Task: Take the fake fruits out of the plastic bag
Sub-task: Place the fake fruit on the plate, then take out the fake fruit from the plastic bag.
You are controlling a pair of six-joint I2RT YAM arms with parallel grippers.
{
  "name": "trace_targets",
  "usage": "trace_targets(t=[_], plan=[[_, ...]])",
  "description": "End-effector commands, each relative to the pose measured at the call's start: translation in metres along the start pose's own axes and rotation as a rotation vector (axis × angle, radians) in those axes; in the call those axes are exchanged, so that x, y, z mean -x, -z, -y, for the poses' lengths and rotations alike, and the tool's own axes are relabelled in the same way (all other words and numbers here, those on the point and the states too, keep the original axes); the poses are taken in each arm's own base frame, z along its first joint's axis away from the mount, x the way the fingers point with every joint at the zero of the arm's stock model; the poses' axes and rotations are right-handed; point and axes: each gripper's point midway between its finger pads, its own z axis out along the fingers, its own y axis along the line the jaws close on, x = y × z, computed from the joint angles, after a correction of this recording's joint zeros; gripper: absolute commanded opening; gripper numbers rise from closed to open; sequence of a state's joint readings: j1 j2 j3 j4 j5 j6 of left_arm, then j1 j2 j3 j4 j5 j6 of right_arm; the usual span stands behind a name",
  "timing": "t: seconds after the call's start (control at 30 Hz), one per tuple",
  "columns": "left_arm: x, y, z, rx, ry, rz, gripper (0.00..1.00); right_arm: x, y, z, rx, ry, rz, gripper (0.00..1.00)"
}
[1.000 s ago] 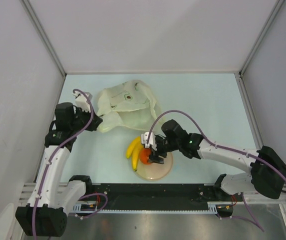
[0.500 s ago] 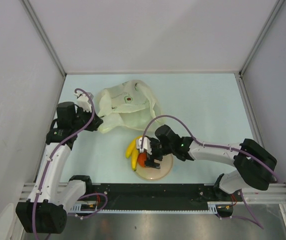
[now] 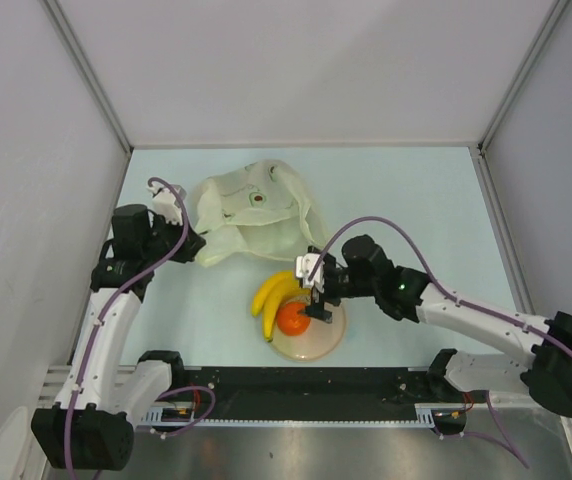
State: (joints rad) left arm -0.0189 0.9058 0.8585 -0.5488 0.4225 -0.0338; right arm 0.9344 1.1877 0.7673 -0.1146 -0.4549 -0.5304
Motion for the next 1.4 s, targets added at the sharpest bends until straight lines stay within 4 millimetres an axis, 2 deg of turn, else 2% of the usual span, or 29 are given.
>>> trace_targets(t=[0.0,0.03,0.1,0.13,0.17,0.2,0.23,0.27,0.3,0.33,0.4,0.43,0.47,0.6,0.63,0.7,0.73,0.8,0.83,0.87,0.93,1.07,1.1,1.17,1.2,1.27,1.3,1.37], plan=[[0.015,0.013,0.006,-0.009,-0.054,0.079,0.00,0.055,0.017,0.048,-0.191,-0.007,0.117,1.00],[0.016,0.015,0.006,-0.008,-0.065,0.083,0.00,0.060,0.015,0.056,-0.215,-0.042,0.131,0.99],[0.018,0.023,0.011,-0.018,-0.101,0.095,0.00,0.057,0.000,0.079,-0.256,-0.104,0.121,0.94],[0.020,0.026,0.012,-0.025,-0.134,0.101,0.00,0.072,-0.004,0.095,-0.285,-0.115,0.154,0.92],[0.022,0.034,0.022,-0.067,-0.171,0.100,0.00,0.073,-0.015,0.114,-0.305,-0.215,0.169,0.83],[0.023,0.038,0.026,-0.079,-0.191,0.104,0.00,0.057,-0.031,0.130,-0.309,-0.279,0.140,0.78],[0.020,0.041,0.028,-0.090,-0.213,0.091,0.00,0.074,-0.034,0.144,-0.309,-0.298,0.179,0.67],[0.024,0.046,0.031,-0.097,-0.227,0.097,0.00,0.074,-0.043,0.151,-0.302,-0.364,0.183,0.62],[0.024,0.050,0.034,-0.109,-0.253,0.100,0.00,0.057,-0.059,0.161,-0.293,-0.416,0.149,0.57],[0.020,0.054,0.037,-0.120,-0.253,0.082,0.00,0.070,-0.064,0.172,-0.283,-0.431,0.172,0.49],[0.024,0.062,0.041,-0.126,-0.284,0.089,0.00,0.066,-0.078,0.177,-0.274,-0.491,0.167,0.44],[0.021,0.067,0.044,-0.131,-0.285,0.080,0.00,0.058,-0.091,0.179,-0.262,-0.503,0.155,0.40],[0.025,0.072,0.046,-0.132,-0.298,0.090,0.00,0.062,-0.095,0.182,-0.262,-0.495,0.166,0.38],[0.032,0.089,0.056,-0.147,-0.353,0.114,0.00,0.058,-0.121,0.181,-0.261,-0.488,0.159,0.34],[0.027,0.093,0.060,-0.166,-0.358,0.098,0.01,0.048,-0.131,0.180,-0.276,-0.494,0.136,0.34],[0.028,0.099,0.062,-0.170,-0.394,0.096,0.00,0.053,-0.138,0.186,-0.301,-0.529,0.155,0.37],[0.022,0.100,0.059,-0.155,-0.393,0.071,0.00,0.046,-0.148,0.186,-0.312,-0.541,0.143,0.44],[0.011,0.096,0.051,-0.134,-0.410,0.032,0.00,0.051,-0.156,0.191,-0.336,-0.542,0.151,0.56],[0.004,0.095,0.044,-0.108,-0.411,0.004,0.00,0.051,-0.161,0.191,-0.341,-0.552,0.154,0.69],[-0.002,0.091,0.039,-0.095,-0.416,-0.021,0.00,0.045,-0.172,0.186,-0.330,-0.558,0.140,0.73],[-0.006,0.090,0.031,-0.065,-0.418,-0.059,0.00,0.052,-0.180,0.188,-0.334,-0.560,0.154,0.80],[-0.011,0.093,0.026,-0.068,-0.466,-0.123,0.01,0.045,-0.205,0.187,-0.360,-0.574,0.139,0.86],[-0.018,0.093,0.025,-0.073,-0.459,-0.161,0.00,0.038,-0.207,0.191,-0.397,-0.576,0.119,0.87],[-0.023,0.094,0.021,-0.066,-0.471,-0.192,0.00,0.039,-0.212,0.197,-0.435,-0.558,0.114,0.90],[-0.026,0.095,0.017,-0.045,-0.484,-0.209,0.00,0.028,-0.218,0.196,-0.452,-0.556,0.090,0.91],[-0.029,0.097,0.013,-0.026,-0.500,-0.212,0.00,0.024,-0.223,0.198,-0.461,-0.542,0.078,0.92],[-0.027,0.097,0.010,-0.009,-0.512,-0.205,0.00,0.011,-0.229,0.195,-0.467,-0.539,0.047,0.92],[-0.027,0.098,0.009,0.003,-0.520,-0.188,0.00,0.000,-0.233,0.197,-0.493,-0.526,0.021,0.92]])
